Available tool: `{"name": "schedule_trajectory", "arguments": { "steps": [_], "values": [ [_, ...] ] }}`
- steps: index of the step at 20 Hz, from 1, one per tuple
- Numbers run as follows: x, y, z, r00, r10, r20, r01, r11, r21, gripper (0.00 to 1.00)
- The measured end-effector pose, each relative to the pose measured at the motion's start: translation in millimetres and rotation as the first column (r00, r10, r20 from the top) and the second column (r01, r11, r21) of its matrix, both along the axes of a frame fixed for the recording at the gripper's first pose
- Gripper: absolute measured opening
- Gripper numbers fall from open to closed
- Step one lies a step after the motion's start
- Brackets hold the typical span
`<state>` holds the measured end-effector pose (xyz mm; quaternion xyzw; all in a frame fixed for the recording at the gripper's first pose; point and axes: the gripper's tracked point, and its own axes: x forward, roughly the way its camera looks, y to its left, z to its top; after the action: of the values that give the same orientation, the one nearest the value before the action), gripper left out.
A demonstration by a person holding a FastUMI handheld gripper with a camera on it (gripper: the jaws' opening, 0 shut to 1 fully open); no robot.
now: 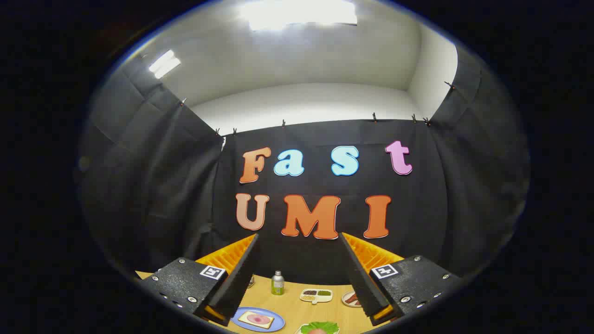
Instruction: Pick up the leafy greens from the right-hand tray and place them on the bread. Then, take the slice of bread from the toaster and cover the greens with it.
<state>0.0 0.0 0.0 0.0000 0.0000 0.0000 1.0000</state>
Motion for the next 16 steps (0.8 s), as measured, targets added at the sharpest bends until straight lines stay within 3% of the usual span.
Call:
{"name": "schedule_trajectory", "arguments": {
  "steps": [5, 16],
  "values": [
    [-0.6, -7.3, 8.7, 1.0, -0.029, 0.013, 0.029, 0.999, -0.02, 0.98],
    [1.8, -5.2, 11.0, 1.0, -0.005, -0.004, 0.005, 1.0, -0.012, 0.98]
  ]
}}
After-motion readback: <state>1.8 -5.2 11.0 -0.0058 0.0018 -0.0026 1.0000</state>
